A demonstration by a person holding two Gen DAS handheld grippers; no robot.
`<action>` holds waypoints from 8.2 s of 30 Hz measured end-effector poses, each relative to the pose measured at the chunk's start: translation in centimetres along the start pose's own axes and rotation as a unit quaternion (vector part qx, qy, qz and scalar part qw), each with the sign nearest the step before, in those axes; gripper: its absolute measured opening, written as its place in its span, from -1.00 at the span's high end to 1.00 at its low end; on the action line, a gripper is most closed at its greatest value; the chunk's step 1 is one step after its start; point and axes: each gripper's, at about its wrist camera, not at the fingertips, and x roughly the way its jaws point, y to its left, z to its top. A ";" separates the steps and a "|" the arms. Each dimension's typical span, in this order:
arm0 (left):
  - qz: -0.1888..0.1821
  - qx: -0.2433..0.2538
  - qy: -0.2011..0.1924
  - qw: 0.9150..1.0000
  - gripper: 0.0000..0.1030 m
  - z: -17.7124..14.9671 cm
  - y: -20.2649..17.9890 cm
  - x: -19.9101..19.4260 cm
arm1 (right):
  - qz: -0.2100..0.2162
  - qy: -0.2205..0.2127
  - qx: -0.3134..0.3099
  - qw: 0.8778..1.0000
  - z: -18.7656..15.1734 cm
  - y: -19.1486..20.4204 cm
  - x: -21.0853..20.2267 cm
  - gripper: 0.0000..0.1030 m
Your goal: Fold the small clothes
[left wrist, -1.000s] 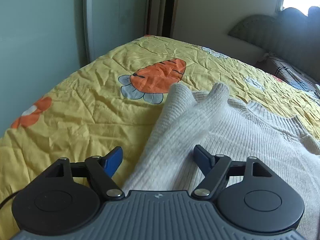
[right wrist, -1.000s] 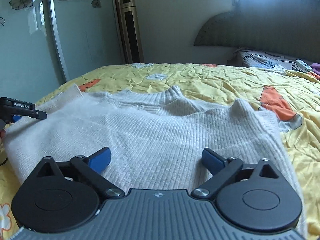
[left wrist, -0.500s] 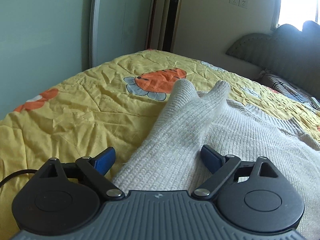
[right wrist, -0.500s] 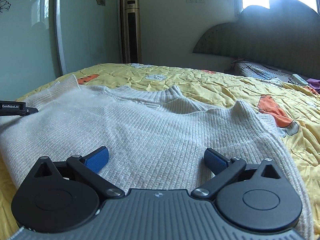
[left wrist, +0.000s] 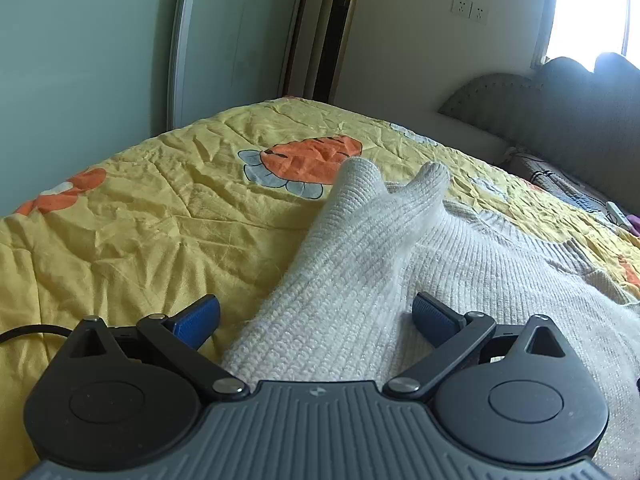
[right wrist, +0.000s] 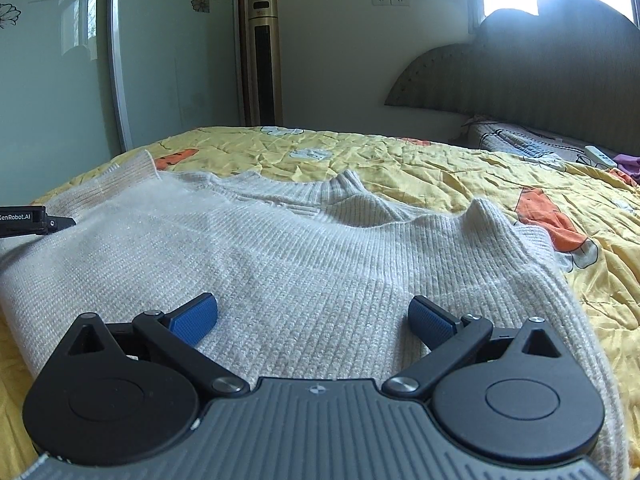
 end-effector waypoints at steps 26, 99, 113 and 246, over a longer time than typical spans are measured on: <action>0.007 0.009 0.007 1.000 -1.00 -0.1 -0.1 -0.1 | -0.005 0.002 -0.003 1.000 0.0 0.0 0.1 -1.00; -0.154 0.034 0.191 0.969 0.27 9.8 -0.4 9.4 | 0.021 -0.065 -0.430 0.900 -1.9 30.8 1.6 0.19; -0.101 0.124 0.149 0.976 0.50 10.5 -4.3 5.5 | 0.082 -0.094 -0.382 0.916 -0.5 28.0 0.1 0.66; -0.256 0.287 0.063 0.921 -0.68 -7.2 -27.3 -9.7 | 0.258 0.055 0.345 0.901 1.8 -19.0 -0.7 -0.51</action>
